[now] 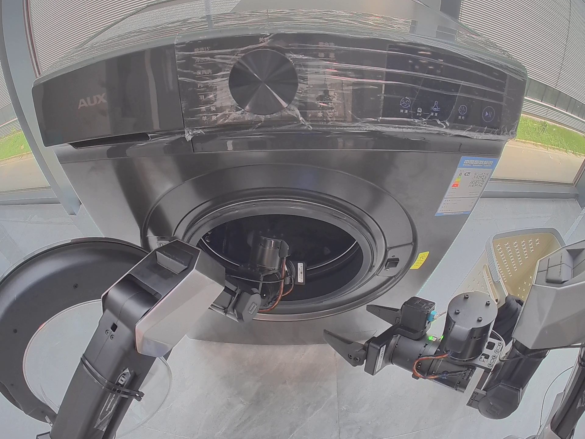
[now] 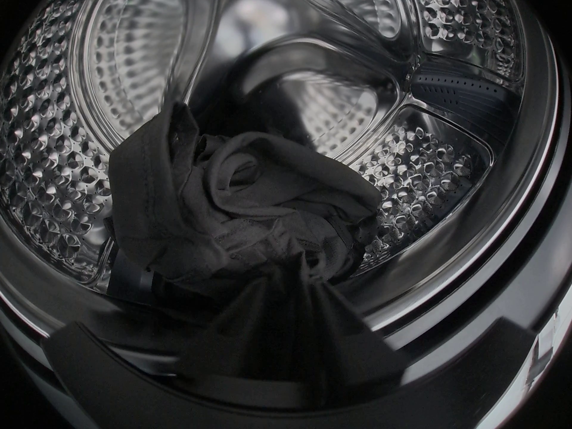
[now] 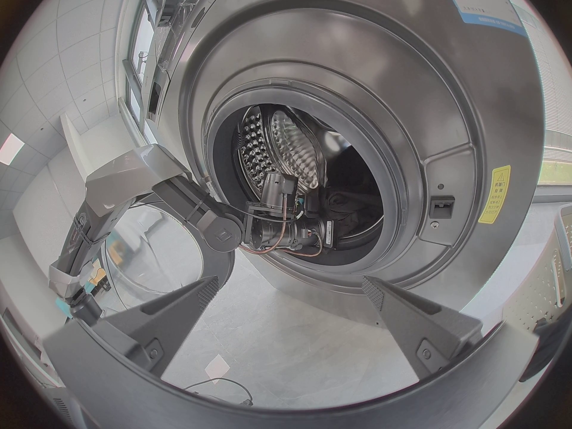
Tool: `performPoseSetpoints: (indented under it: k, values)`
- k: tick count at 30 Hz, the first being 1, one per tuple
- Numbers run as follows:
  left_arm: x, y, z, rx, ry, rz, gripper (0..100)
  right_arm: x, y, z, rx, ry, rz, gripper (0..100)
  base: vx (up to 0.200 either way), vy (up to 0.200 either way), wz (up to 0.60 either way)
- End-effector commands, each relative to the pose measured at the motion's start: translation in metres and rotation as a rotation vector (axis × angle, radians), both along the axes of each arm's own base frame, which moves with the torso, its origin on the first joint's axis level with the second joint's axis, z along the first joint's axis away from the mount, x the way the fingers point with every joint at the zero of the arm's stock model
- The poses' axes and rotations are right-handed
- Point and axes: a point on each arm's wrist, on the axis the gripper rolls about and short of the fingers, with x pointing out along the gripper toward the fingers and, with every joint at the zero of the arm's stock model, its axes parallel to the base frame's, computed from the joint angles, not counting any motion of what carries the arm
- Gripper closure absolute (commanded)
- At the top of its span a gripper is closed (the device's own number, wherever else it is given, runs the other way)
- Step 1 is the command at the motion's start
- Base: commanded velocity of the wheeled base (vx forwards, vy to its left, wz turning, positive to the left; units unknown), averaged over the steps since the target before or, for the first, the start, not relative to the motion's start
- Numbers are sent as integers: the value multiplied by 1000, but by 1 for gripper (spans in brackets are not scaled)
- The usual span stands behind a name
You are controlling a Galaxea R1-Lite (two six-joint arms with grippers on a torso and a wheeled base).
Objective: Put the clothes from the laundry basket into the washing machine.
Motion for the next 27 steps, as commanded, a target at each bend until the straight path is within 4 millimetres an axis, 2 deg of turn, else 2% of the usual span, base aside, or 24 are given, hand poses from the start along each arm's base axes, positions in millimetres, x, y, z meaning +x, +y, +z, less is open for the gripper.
performPoseSetpoints:
  k: [1,6,12,16,18,23,27]
  values:
    - [2,1,-4,-2,3,6,100,0,0,0,1,-1,0,0,0,0,0]
    - [9,4,8,-29,-33,19,100,0,0,0,1,-1,0,0,0,0,0]
    - [34,11,44,-120,-185,71,100,0,1,0,2,-2,3,0,0,0,0]
    - [42,12,54,-147,-238,84,100,0,1,0,1,-1,3,0,0,0,0]
    - [45,10,53,-155,-255,88,100,0,1,0,1,-1,2,0,0,0,0]
    - [50,12,37,-145,-251,109,100,0,0,-1,0,0,0,0,0,0,0]
    - [50,13,37,-145,-252,112,100,0,0,0,2,-2,2,0,0,0,0]
